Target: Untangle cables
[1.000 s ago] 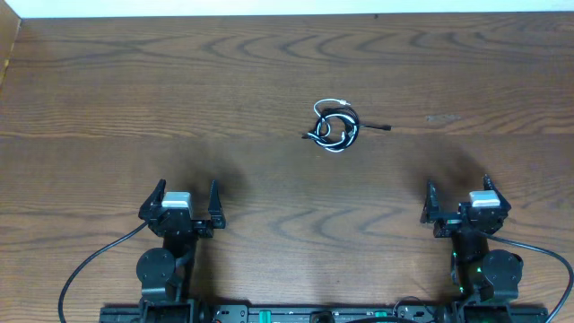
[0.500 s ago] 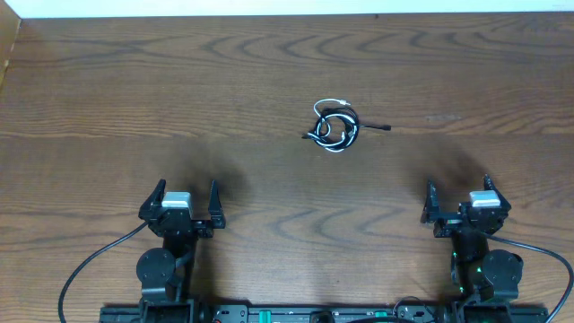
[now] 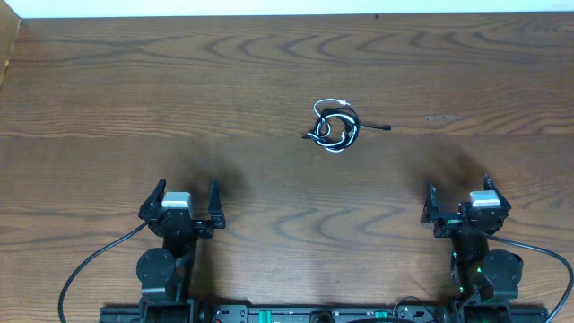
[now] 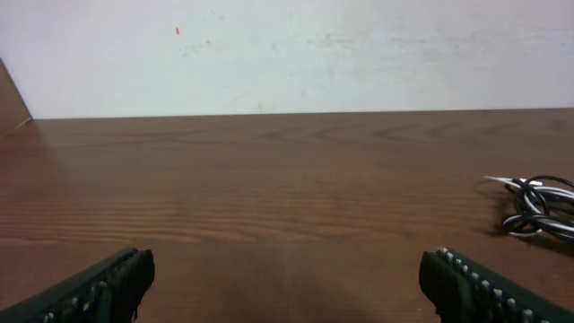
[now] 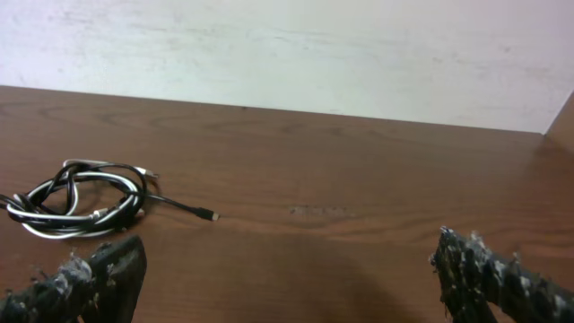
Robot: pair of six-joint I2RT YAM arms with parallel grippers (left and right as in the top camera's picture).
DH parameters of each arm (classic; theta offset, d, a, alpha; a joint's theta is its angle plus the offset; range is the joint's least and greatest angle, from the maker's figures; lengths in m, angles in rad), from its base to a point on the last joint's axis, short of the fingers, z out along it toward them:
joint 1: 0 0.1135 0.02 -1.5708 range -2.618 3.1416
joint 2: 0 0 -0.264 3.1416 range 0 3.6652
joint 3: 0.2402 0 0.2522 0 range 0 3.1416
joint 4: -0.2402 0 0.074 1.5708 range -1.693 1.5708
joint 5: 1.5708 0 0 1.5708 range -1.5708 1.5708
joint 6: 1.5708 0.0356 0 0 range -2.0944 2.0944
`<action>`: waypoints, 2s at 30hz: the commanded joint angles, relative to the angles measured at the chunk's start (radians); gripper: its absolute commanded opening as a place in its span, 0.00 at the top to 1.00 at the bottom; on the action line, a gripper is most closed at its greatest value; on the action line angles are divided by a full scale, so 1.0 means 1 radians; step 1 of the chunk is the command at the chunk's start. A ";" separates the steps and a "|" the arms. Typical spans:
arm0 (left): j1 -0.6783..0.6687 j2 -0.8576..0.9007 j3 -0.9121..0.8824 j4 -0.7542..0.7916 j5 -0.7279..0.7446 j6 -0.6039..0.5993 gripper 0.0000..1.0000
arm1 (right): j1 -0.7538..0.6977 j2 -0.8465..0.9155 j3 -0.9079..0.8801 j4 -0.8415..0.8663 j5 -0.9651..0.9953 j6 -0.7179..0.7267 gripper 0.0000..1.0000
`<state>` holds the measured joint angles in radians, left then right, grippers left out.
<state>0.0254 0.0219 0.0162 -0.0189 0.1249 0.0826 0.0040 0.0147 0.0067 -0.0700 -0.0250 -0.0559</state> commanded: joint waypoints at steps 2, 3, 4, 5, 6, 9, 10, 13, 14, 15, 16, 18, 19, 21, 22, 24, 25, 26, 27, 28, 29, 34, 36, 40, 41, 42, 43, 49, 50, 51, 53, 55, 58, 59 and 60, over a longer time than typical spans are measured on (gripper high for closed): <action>0.002 0.002 -0.012 -0.041 0.014 -0.001 0.00 | -0.003 -0.009 -0.002 -0.004 0.008 -0.001 0.01; 0.002 0.002 -0.012 -0.041 0.014 -0.001 0.01 | -0.003 -0.009 -0.002 -0.005 0.008 -0.001 0.01; 0.002 0.002 -0.012 -0.041 0.014 -0.001 0.01 | -0.003 -0.009 -0.002 -0.005 0.008 -0.001 0.01; 0.002 0.002 -0.012 -0.041 0.014 -0.001 0.01 | -0.003 -0.009 -0.002 -0.004 0.008 -0.001 0.01; 0.002 0.002 -0.012 -0.041 0.014 -0.001 0.00 | -0.003 -0.009 -0.002 -0.005 0.008 -0.001 0.01; 0.002 0.002 -0.012 -0.041 0.014 -0.001 0.01 | -0.003 -0.009 -0.002 -0.005 0.008 -0.001 0.01; 0.002 0.002 -0.012 -0.041 0.014 -0.001 0.01 | -0.003 -0.009 -0.002 -0.004 0.008 -0.001 0.01; 0.002 0.002 -0.012 -0.041 0.014 -0.001 0.01 | -0.003 -0.009 -0.002 -0.004 0.008 -0.001 0.01; 0.002 0.002 -0.012 -0.041 0.014 -0.001 0.00 | -0.003 -0.009 -0.002 -0.005 0.008 -0.001 0.01; 0.002 0.002 -0.012 -0.041 0.014 -0.001 0.01 | -0.003 -0.009 -0.002 -0.005 0.008 -0.001 0.01; 0.002 0.002 -0.012 -0.041 0.014 -0.001 0.01 | -0.003 -0.009 -0.002 -0.004 0.008 -0.001 0.01; 0.002 0.002 -0.012 -0.041 0.014 -0.001 0.01 | -0.003 -0.009 -0.002 -0.005 0.008 -0.001 0.01; 0.002 0.002 -0.012 -0.041 0.014 -0.001 0.01 | -0.003 -0.009 -0.002 -0.004 0.008 -0.001 0.01; 0.002 0.002 -0.012 -0.041 0.014 -0.001 0.01 | -0.003 -0.009 -0.002 -0.005 0.008 -0.001 0.01; 0.002 0.002 -0.012 -0.041 0.014 -0.001 0.01 | -0.003 -0.009 -0.002 -0.005 0.007 -0.001 0.01; 0.002 0.002 -0.012 -0.041 0.014 -0.001 0.01 | -0.003 -0.009 -0.002 -0.005 0.008 -0.001 0.01; 0.002 0.002 -0.012 -0.041 0.014 -0.001 0.01 | -0.003 -0.009 -0.002 -0.005 0.008 -0.001 0.01; 0.002 0.002 -0.012 -0.041 0.014 -0.001 0.01 | -0.003 -0.009 -0.002 -0.005 0.008 -0.001 0.01; 0.002 0.002 -0.012 -0.041 0.014 -0.001 0.00 | -0.003 -0.009 -0.002 -0.005 0.008 -0.001 0.01; 0.002 0.002 -0.012 -0.041 0.014 -0.001 0.01 | -0.003 -0.009 -0.002 -0.005 0.008 -0.001 0.01; 0.002 0.002 -0.012 -0.041 0.014 -0.001 0.01 | -0.003 -0.009 -0.002 -0.005 0.007 -0.001 0.01; 0.002 0.002 -0.012 -0.041 0.014 -0.001 0.01 | -0.003 0.008 -0.002 -0.006 0.008 -0.001 0.01; 0.002 0.002 -0.012 -0.041 0.014 -0.001 0.01 | -0.003 0.024 -0.002 -0.005 0.008 -0.001 0.01; 0.002 0.002 -0.012 -0.041 0.014 -0.001 0.01 | -0.003 0.027 -0.002 -0.005 0.008 -0.001 0.01; 0.002 0.002 -0.012 -0.041 0.014 -0.001 0.01 | -0.003 0.027 -0.002 -0.005 0.008 -0.001 0.01; 0.002 0.002 -0.012 -0.041 0.013 0.000 0.01 | -0.003 0.027 -0.002 -0.005 0.008 -0.001 0.01; 0.003 0.002 -0.012 -0.041 0.005 0.000 0.01 | -0.003 0.027 -0.002 -0.005 0.008 -0.001 0.01; 0.002 0.002 -0.012 -0.039 0.007 -0.001 0.01 | -0.003 0.027 -0.002 -0.005 0.008 -0.001 0.01; 0.002 0.002 -0.012 -0.033 0.007 -0.001 0.00 | -0.003 0.027 -0.002 -0.005 0.008 -0.001 0.01; 0.002 0.002 -0.012 -0.027 0.007 -0.001 0.01 | -0.003 0.027 -0.002 -0.005 0.008 -0.001 0.01; 0.002 0.002 -0.006 -0.024 0.027 -0.001 0.01 | -0.003 0.027 -0.002 -0.005 0.008 -0.001 0.01; 0.002 0.002 0.006 -0.025 0.051 -0.001 0.01 | -0.003 0.027 -0.002 -0.005 0.008 -0.001 0.01; 0.002 0.002 0.026 -0.026 0.056 0.000 0.01 | -0.003 0.027 -0.002 -0.005 0.008 -0.001 0.01; 0.002 0.002 0.031 -0.026 0.058 0.000 0.01 | -0.003 0.027 -0.002 -0.005 0.008 -0.001 0.01; 0.002 0.002 0.038 -0.027 0.064 0.000 0.01 | -0.003 0.027 -0.002 -0.005 0.008 -0.001 0.01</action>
<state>0.0254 0.0219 0.0261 -0.0265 0.1490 0.0826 0.0036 0.0391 0.0067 -0.0704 -0.0250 -0.0559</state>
